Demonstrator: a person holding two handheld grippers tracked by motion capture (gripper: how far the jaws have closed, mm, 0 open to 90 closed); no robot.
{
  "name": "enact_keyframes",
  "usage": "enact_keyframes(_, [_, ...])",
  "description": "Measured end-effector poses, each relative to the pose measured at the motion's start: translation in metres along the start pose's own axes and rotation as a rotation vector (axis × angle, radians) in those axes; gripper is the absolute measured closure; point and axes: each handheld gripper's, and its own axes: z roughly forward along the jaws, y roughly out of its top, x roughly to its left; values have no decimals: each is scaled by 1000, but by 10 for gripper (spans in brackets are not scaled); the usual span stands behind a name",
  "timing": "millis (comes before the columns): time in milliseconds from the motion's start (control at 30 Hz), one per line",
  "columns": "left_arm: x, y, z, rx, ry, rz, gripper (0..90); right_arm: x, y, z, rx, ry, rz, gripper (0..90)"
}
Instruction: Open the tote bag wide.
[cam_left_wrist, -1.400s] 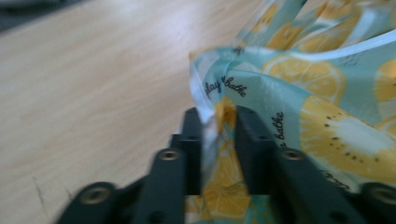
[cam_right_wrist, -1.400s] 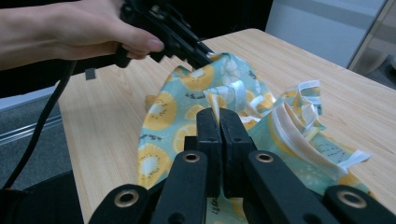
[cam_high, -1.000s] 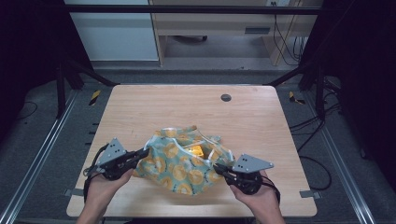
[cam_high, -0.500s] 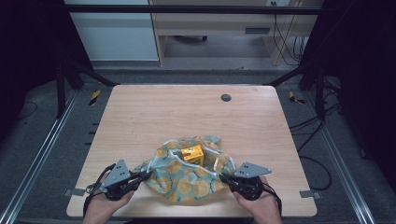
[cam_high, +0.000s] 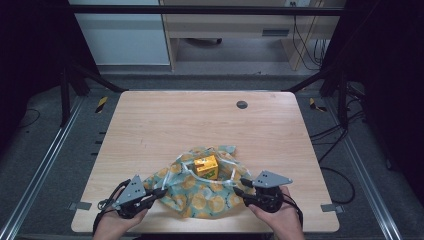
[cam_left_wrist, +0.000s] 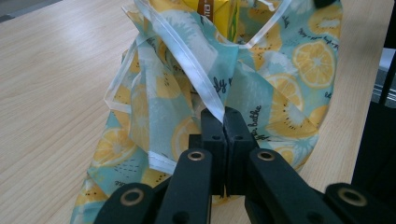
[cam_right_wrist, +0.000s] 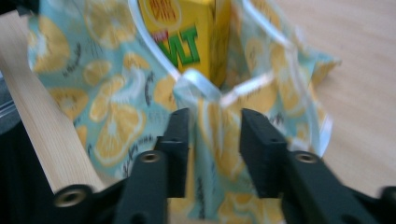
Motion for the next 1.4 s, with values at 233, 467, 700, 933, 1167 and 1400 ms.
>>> enact_keyframes(233, [2, -1, 0, 2, 2, -5, 892, -13, 30, -1, -38, -27, 0, 456])
enact_keyframes(467, [2, -2, 1, 3, 3, -8, 891, -35, 48, 29, 42, -61, -9, 464])
enact_keyframes(700, [4, -1, 3, -5, 6, -15, 891, -37, 52, 49, 120, -72, -21, 769])
enact_keyframes(933, [5, -2, 1, -8, 10, -17, 888, -37, 68, 31, -14, -88, -5, 858])
enact_keyframes(1167, [9, -6, -1, 18, 28, -7, 888, -17, 71, -10, -191, 15, -28, 892])
enact_keyframes(1400, [12, -9, 1, 50, 62, -22, 885, -1, 31, -37, -160, 90, -59, 900])
